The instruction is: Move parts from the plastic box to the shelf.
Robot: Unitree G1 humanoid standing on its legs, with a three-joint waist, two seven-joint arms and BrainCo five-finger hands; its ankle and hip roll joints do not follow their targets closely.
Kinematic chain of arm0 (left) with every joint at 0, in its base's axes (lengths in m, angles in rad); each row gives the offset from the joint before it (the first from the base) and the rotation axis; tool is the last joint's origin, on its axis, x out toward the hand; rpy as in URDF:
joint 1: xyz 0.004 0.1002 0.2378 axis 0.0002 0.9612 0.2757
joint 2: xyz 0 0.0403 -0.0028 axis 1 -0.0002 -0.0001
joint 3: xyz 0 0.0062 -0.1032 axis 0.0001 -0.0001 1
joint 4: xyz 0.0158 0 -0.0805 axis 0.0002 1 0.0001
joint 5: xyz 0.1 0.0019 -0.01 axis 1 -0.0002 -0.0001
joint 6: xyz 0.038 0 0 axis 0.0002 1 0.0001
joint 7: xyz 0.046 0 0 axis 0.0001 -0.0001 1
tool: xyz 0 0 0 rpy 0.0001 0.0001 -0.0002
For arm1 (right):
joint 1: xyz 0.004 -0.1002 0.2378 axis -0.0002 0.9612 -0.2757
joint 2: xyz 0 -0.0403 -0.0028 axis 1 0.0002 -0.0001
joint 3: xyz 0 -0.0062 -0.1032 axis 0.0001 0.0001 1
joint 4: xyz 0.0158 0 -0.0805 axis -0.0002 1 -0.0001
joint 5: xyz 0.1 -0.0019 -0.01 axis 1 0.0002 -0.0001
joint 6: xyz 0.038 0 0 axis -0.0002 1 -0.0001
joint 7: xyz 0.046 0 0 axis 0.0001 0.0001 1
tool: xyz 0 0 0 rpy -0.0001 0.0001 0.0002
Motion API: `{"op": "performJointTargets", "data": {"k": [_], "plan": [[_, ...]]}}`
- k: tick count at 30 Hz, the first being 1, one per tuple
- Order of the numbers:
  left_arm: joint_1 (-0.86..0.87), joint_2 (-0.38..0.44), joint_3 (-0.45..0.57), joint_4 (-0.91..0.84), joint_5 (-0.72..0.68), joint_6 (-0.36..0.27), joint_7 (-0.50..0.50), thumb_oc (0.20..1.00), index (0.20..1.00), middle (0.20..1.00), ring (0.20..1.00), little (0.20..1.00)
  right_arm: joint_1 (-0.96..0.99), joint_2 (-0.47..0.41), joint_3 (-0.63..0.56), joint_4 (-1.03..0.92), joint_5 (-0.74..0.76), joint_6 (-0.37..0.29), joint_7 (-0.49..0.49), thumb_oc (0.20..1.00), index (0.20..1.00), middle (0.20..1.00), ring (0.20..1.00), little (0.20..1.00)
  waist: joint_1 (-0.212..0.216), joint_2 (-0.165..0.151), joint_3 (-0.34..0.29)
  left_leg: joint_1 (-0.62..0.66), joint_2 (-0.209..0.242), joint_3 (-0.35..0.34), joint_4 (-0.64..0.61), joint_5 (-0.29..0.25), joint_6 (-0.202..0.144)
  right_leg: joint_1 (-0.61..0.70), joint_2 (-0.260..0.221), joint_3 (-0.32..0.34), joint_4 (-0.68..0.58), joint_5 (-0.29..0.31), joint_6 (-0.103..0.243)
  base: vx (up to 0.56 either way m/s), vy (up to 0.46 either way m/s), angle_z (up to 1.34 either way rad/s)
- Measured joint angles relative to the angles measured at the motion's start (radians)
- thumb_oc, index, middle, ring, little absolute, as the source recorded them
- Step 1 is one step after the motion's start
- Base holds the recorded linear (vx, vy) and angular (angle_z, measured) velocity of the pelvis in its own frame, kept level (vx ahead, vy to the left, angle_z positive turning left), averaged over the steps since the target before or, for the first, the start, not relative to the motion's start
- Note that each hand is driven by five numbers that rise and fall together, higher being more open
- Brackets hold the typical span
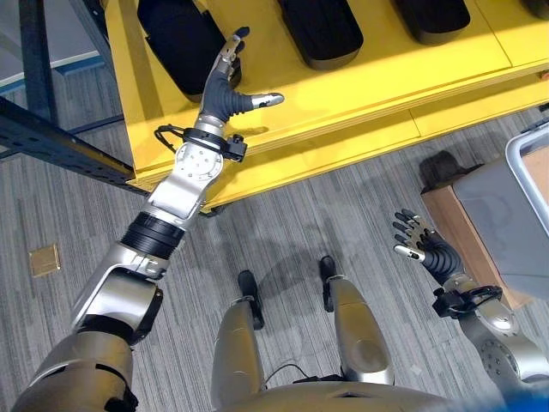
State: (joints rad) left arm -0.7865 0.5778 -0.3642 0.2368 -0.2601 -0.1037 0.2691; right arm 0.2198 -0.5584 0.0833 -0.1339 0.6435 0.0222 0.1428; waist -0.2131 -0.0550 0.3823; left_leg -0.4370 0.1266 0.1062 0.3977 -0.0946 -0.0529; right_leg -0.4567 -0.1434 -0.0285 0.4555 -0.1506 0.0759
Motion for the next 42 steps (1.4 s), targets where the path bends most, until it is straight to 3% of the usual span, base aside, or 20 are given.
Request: {"op": "performJointTargets", "data": {"k": [18,29,42], "plan": [[-0.066,-0.049,-0.017,0.065,-0.001,0.000,0.065,1.000,1.000,1.000,1.000,1.000,-0.023,0.000,0.007,0.000,0.001,-0.002,-0.033,1.000,1.000,1.000,1.000,1.000,-0.013,0.001,0.000,-0.003,0.002,0.024,-0.012,0.000,-0.002,-0.024,0.003,0.020,0.003,-0.002,-0.001,0.03,-0.006,-0.02],[-0.142,-0.058,-0.068,0.255,0.020,0.027,0.065,1.000,1.000,1.000,1.000,1.000,-0.017,0.000,0.009,0.001,0.001,-0.008,-0.039,1.000,1.000,1.000,1.000,1.000,-0.022,0.002,-0.002,-0.034,0.002,0.024,0.004,-0.003,-0.003,-0.057,0.003,0.024,0.022,-0.005,-0.002,0.00,0.000,0.00],[-0.143,-0.062,-0.068,0.305,0.039,0.034,0.066,1.000,1.000,1.000,1.000,1.000,-0.012,0.000,0.012,0.002,0.013,-0.009,-0.039,1.000,1.000,1.000,1.000,1.000,-0.035,0.000,-0.003,-0.039,0.003,0.027,0.008,-0.003,-0.003,-0.067,0.004,0.028,0.028,-0.005,-0.002,0.00,0.000,0.00]]}}
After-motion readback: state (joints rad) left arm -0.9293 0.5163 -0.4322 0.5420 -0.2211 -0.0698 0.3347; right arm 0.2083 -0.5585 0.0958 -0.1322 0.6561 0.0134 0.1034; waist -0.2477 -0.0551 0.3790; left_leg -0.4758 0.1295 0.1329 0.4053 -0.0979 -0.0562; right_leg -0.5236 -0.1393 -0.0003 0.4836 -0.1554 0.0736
